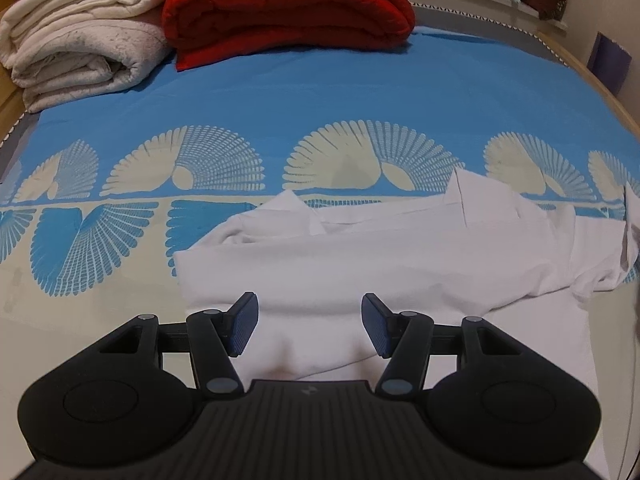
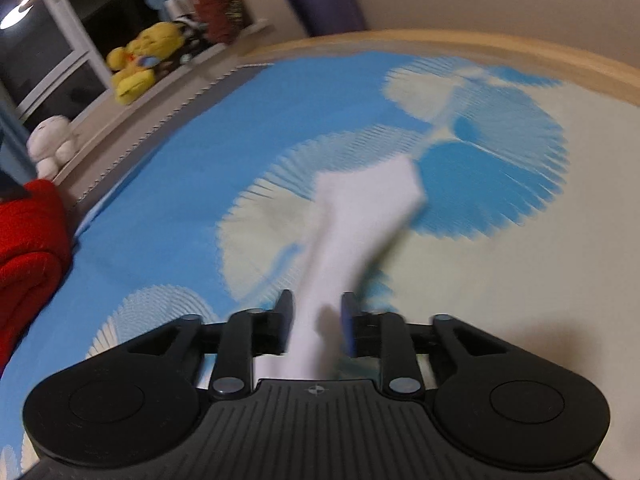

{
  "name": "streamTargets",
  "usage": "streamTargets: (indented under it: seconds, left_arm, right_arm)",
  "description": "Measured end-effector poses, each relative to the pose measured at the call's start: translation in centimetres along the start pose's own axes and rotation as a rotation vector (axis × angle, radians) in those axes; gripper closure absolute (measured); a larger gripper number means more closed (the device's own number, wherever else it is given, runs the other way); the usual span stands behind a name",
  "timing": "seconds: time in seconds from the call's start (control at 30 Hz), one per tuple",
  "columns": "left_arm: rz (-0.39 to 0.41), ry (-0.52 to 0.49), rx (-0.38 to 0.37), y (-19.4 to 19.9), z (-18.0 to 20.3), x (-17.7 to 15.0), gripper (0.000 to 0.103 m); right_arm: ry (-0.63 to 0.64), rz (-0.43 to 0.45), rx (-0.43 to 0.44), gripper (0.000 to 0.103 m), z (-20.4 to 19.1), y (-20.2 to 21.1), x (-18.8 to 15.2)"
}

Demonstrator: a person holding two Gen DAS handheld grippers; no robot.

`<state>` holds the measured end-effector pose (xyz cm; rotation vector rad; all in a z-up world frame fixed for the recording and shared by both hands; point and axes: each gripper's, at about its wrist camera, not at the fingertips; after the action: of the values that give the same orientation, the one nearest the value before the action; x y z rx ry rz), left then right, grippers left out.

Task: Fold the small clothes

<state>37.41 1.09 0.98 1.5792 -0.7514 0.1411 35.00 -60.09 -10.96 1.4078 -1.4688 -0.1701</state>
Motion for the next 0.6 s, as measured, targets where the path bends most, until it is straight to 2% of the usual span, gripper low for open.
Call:
streamTargets:
  seconds: [0.07, 0.3, 0.33, 0.37, 0.43, 0.53, 0.6]
  left_arm:
    - [-0.005, -0.004, 0.005, -0.2, 0.0, -0.1, 0.04]
    - [-0.022, 0.026, 0.025, -1.0, -1.9, 0.1, 0.039]
    - [-0.022, 0.035, 0.028, -1.1, -2.3, 0.1, 0.039]
    - [-0.022, 0.043, 0.029, -1.1, -2.7, 0.1, 0.039]
    - [-0.021, 0.064, 0.034, -1.0, -3.6, 0.1, 0.039]
    - [-0.018, 0.108, 0.042, -0.8, -5.2, 0.1, 0.039]
    - [-0.016, 0.148, 0.048, -0.7, -6.4, 0.0, 0.039]
  right_arm:
    - [0.042, -0.022, -0.025, 0.061, -1.5, -1.8, 0.5]
    - [0.145, 0.0, -0.253, 0.063, -3.0, -6.3, 0.4]
    - [0.161, 0.008, -0.266, 0.068, -3.1, -6.6, 0.4]
    - [0.177, 0.013, -0.281, 0.084, -3.2, -6.7, 0.3]
    - [0.19, 0.025, -0.316, 0.1, -3.1, -6.5, 0.4]
    - [0.113, 0.148, -0.288, 0.101, -3.6, -3.9, 0.7]
    - [0.167, 0.223, -0.211, 0.101, -5.9, -1.3, -0.5]
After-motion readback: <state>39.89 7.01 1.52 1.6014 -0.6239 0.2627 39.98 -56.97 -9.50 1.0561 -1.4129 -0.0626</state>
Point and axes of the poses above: each gripper's, at about its wrist camera, not at the fingertips, and y roughly against the way its jaws point, z to its right, x to its top, and after that the axes turned 13 degrees about -y, right-handed
